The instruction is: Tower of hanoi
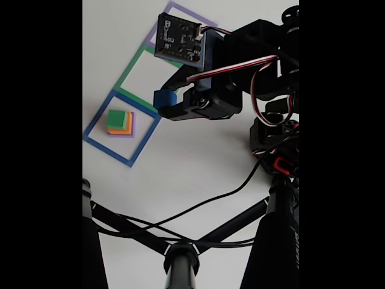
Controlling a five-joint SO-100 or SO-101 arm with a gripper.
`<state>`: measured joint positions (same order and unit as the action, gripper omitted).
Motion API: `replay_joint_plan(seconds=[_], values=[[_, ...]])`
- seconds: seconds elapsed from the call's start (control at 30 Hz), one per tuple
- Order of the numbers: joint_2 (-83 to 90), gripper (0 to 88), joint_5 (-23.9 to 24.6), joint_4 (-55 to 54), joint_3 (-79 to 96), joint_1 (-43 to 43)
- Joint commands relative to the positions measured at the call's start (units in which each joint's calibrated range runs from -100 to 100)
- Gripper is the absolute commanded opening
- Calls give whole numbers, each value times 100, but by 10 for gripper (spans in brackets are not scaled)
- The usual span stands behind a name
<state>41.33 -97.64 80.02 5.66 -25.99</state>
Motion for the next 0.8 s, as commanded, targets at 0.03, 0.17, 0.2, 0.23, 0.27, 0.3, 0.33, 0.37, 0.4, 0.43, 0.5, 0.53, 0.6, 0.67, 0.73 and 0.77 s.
replay_joint_plan(seconds=[0.03,0.17,0.2,0.23,0.27,0.3,0.33,0.37,0.4,0.43,0.5,0.53,0.6,0.67,0.73,0.77], values=[[175,35,-236,-2406,2025,231],[14,36,-236,-4236,3334,289],[-51,36,-236,-4568,3552,289],[-124,36,-236,-4892,3743,289],[-180,36,-236,-5176,3907,269],[-237,36,-236,-5508,4098,250],[-301,37,-236,-5848,4280,241],[-374,37,-236,-6204,4471,222],[-447,37,-236,-6560,4652,202],[-527,37,-236,-6884,4789,193],[-713,37,-236,-7346,5007,183],[-818,37,-236,-7597,5116,174],[-1044,37,-236,-8147,5334,174],[-1311,37,-236,-8568,5443,174],[-1569,37,-236,-8965,5507,174],[-1682,37,-236,-9127,5525,174]])
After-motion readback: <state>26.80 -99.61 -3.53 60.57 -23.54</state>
